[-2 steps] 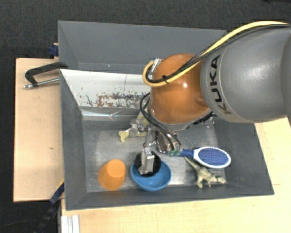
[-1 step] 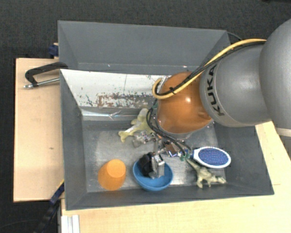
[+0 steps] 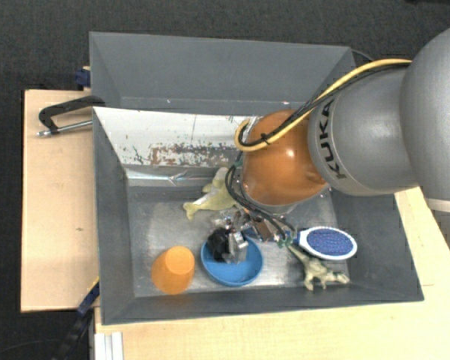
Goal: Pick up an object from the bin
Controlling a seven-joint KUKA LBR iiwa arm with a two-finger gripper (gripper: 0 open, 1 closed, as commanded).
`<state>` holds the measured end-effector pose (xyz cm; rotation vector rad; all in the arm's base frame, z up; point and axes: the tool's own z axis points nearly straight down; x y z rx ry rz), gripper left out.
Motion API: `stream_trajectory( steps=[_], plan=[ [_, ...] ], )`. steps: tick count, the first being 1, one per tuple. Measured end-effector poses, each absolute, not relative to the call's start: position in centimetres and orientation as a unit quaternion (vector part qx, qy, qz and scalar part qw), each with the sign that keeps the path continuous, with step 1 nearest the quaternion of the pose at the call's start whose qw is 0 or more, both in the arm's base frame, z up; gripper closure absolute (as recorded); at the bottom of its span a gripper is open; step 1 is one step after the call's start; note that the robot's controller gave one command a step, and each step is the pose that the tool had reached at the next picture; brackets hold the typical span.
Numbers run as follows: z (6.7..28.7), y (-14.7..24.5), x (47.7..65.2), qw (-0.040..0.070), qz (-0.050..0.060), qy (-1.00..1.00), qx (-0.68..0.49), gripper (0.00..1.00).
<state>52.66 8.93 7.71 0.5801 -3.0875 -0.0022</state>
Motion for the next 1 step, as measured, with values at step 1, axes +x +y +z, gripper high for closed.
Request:
stream_trajectory(
  steps=[1],
  plan=[
    [21.25, 8.88, 54.16, -0.007, 0.000, -0.984, 0.179, 1.00]
  ],
)
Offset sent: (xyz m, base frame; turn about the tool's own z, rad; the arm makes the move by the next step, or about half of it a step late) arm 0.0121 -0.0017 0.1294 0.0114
